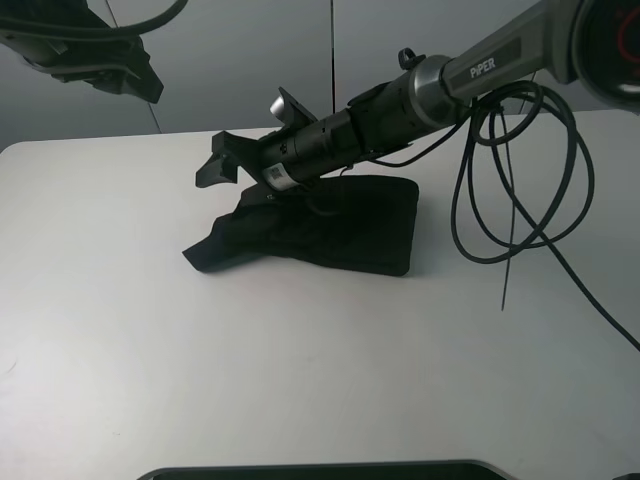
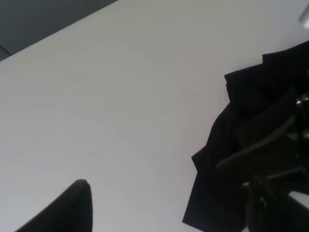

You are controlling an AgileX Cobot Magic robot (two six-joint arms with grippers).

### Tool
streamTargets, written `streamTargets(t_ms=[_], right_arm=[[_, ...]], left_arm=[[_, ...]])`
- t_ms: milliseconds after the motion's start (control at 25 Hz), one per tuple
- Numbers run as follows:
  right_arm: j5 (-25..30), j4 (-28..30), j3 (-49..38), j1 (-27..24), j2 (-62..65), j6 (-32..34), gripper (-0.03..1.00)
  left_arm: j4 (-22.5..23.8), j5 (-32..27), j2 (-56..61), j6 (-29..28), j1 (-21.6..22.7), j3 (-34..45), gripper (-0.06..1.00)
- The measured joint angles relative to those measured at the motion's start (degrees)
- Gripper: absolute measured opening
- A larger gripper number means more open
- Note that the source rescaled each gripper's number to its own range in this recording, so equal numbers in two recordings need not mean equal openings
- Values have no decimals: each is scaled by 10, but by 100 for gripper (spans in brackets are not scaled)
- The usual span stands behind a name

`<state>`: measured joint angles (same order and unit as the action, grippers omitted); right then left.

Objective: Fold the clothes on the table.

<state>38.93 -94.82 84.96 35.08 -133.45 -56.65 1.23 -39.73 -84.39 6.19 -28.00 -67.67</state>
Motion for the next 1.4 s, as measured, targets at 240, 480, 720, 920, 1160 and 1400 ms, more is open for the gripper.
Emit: streamTargets(t_ms=[240, 480, 720, 920, 1160, 1400], right_arm=[[9, 5, 44, 31, -19, -4, 81], [21, 102, 56, 27, 7, -29, 81], [-16, 413, 61, 27, 103, 81, 81], [44, 838, 61, 27, 201, 315, 81], [174, 1106, 61, 26, 364, 430, 81], [210, 1126, 61, 26, 578, 459, 81]], left_arm=[[0, 0, 9, 0, 0, 0, 84], [3, 0, 22, 0, 0, 0, 84], [67, -13, 96, 0, 0, 0, 84], [149, -42, 209, -51, 0, 0, 84], [183, -64, 367, -98, 0, 0, 84], [212, -88, 505, -102, 0, 0, 84]])
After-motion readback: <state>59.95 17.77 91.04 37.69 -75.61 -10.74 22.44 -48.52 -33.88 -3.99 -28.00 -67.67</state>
